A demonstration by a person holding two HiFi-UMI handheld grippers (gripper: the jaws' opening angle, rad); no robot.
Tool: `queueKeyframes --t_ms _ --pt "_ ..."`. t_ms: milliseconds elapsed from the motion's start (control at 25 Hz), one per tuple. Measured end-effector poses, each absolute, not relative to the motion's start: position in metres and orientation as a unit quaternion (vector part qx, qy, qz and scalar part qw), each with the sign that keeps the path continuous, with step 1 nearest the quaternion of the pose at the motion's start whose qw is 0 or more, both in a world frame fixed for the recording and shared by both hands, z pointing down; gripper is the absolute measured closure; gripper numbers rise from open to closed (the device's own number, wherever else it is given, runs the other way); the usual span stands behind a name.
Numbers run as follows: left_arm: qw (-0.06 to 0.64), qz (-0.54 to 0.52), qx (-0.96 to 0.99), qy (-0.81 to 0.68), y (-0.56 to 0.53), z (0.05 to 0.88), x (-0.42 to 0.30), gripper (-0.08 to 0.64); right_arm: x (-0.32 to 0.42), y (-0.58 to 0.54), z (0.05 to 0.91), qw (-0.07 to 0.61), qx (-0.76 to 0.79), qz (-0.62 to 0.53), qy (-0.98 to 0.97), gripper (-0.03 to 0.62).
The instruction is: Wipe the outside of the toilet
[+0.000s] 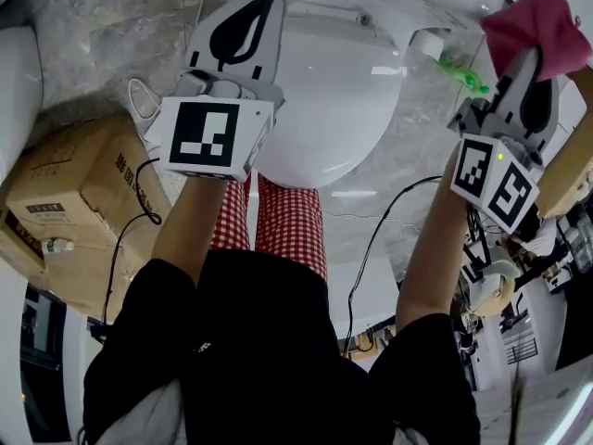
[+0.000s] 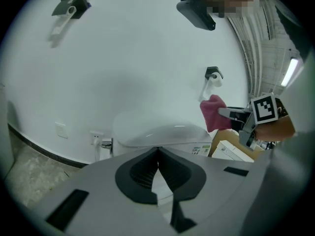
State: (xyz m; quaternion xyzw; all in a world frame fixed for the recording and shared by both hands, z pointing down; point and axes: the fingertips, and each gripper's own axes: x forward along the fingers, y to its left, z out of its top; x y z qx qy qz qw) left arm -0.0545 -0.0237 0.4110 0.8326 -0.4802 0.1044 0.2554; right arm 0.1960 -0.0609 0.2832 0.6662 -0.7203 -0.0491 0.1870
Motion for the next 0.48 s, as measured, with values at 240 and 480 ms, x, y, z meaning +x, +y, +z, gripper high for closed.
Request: queueKeyframes --t_ms 240,480 --pt "0.261 0.100 0.820 -0.499 -0.018 0.411 -0.074 0.551 0.048 -0.039 0.261 0.112 0.522 -0.075 -0.842 0.538" --pt "0.274 0.099 0.799 -0.527 -0.016 0.419 -0.106 0.551 -0.066 -0.016 0.302 0.128 0.384 -0.082 -0.911 0.538"
